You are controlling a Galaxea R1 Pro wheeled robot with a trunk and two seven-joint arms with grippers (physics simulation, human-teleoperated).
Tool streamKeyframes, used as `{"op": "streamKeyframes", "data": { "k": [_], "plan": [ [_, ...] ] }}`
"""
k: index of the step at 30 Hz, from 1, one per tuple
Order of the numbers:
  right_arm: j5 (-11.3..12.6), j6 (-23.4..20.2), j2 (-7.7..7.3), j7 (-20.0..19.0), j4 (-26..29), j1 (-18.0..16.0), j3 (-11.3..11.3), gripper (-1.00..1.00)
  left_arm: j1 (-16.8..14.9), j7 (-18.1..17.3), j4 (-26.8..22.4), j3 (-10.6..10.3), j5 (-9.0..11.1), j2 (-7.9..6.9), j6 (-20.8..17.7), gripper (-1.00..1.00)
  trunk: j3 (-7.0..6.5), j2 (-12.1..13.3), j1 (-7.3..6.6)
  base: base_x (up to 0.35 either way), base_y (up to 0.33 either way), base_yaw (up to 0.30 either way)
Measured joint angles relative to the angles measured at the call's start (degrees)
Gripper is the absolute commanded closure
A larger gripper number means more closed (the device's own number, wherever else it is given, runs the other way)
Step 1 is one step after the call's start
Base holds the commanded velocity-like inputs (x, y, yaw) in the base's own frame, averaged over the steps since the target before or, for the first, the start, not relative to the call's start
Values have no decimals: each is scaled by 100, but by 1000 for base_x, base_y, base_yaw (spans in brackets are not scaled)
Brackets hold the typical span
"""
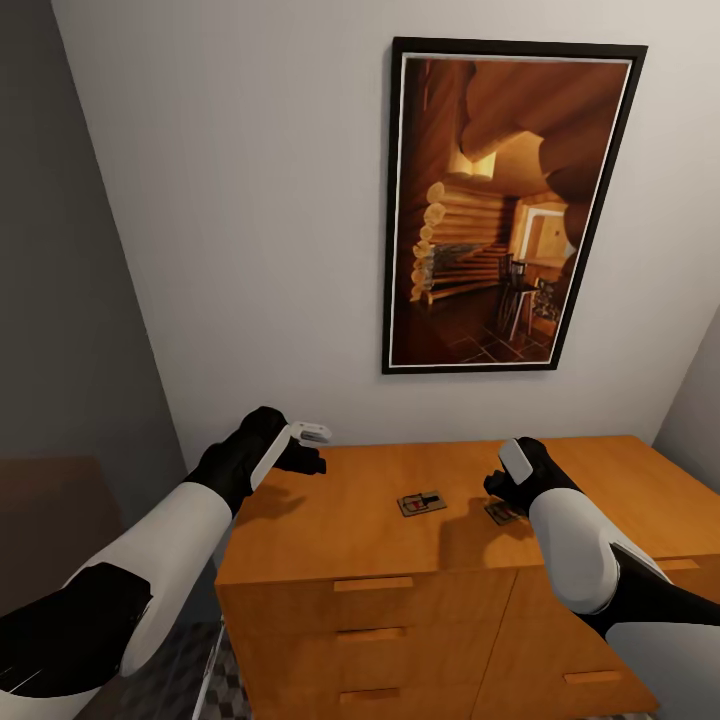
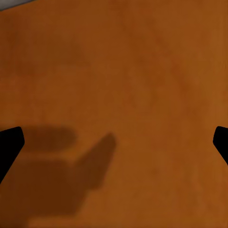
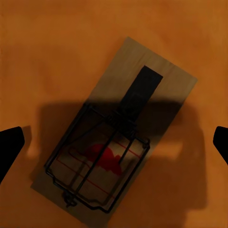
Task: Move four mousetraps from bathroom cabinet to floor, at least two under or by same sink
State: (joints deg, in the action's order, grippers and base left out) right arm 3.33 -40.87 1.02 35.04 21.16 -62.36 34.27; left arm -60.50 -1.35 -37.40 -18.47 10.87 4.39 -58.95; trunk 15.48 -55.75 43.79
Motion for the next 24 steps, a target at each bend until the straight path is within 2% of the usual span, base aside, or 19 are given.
{"op": "streamKeyframes", "data": {
  "k": [15, 22, 24],
  "plan": [
    [0, -3, 0, 0, 0, 0, 0, -100, 0, 5, 0, -2, 2, 3, -4, -100, 0, 0, 0, 0, 0, 0],
    [0, -5, 0, 0, 0, 0, 0, -100, 0, 1, 0, -1, 5, 3, -6, -100, 125, -279, 153, 0, 0, 0],
    [0, -6, 0, 0, 0, 0, 2, -100, 0, 1, 0, -2, 6, 4, -6, -100, 126, -281, 154, 0, 0, 0]
  ]
}}
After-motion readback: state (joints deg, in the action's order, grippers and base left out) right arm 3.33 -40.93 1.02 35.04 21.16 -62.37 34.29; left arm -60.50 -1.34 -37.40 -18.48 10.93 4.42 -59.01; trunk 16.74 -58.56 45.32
